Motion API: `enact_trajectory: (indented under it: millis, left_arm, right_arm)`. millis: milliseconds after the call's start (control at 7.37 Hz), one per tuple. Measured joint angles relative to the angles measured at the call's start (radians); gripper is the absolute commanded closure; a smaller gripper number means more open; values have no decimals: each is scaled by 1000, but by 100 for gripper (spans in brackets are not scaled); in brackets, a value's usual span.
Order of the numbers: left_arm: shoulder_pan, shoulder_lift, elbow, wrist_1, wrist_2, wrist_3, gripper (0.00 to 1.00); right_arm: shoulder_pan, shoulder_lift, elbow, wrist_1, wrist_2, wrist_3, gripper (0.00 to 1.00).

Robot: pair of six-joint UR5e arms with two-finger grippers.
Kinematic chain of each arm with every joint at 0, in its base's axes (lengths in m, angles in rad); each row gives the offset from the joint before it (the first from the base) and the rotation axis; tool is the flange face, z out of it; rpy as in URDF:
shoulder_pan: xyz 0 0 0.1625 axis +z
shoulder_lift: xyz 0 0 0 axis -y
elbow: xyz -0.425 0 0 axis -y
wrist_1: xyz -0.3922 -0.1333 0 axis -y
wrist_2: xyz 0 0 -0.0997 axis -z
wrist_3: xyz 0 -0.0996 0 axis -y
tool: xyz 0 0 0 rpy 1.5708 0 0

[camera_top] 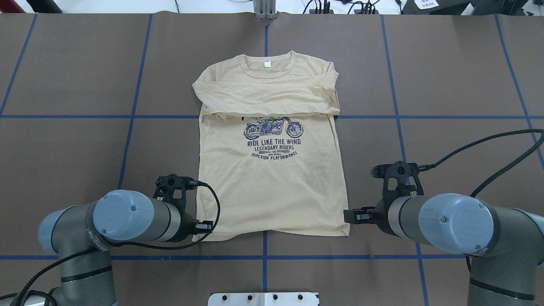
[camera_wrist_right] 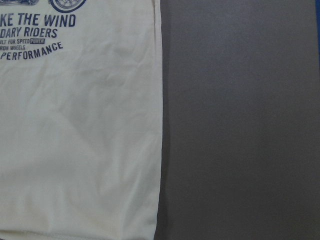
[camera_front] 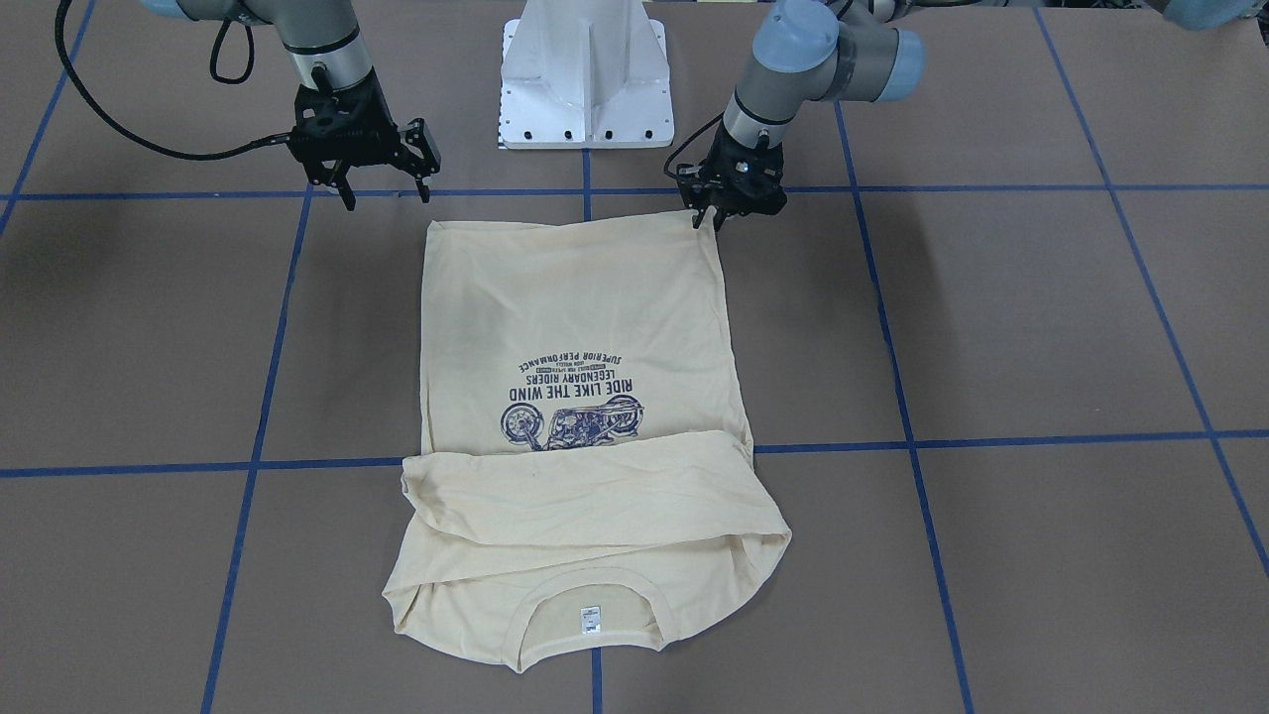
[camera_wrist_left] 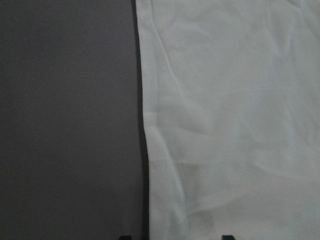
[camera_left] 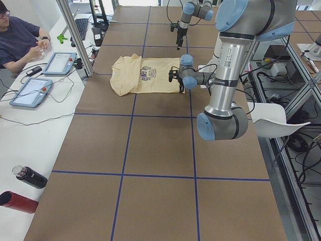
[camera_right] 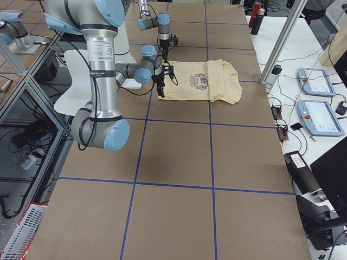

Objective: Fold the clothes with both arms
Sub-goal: 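Grasp the hem corners with both grippers and pinch them firmly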

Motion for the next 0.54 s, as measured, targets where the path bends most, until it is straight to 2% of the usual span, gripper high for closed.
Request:
enact_trajectory:
  millis: [543]
  left_arm:
    - [0, 3, -1, 3, -1, 1, 64]
  right_arm:
    - [-3, 0, -2, 0, -1, 0, 1]
